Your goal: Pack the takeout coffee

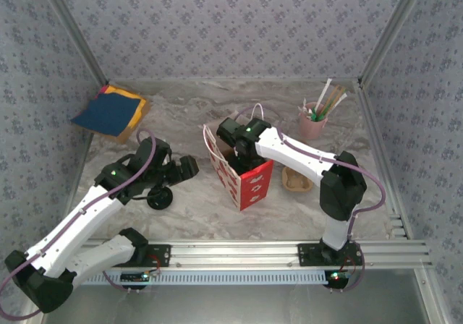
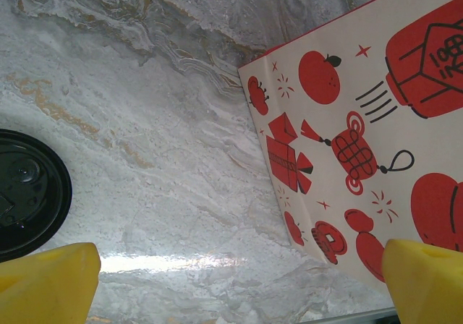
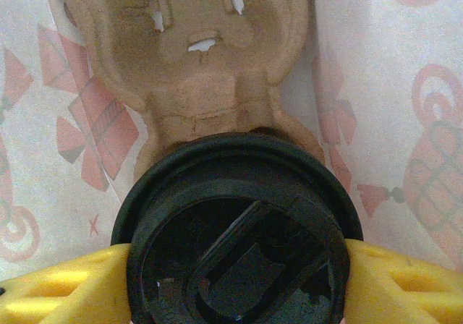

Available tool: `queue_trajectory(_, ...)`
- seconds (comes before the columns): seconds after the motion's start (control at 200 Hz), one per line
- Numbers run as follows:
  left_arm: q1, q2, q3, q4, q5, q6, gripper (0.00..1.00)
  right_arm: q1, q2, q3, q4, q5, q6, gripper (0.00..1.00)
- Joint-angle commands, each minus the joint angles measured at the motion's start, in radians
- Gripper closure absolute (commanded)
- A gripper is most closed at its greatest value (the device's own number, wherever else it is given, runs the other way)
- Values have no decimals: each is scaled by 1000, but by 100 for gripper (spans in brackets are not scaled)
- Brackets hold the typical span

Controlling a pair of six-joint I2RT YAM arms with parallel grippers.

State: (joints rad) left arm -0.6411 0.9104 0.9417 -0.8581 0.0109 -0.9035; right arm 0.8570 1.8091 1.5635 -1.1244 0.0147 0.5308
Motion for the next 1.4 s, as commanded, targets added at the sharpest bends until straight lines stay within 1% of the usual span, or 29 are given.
queue_trajectory(0.0,8,-10,26,-6,0,-8,0,9,57,-25,-71,4,6,32)
queue_trajectory(1.399,7,3,32,1,3,-5,0,28,32,6,-98,19,25,31)
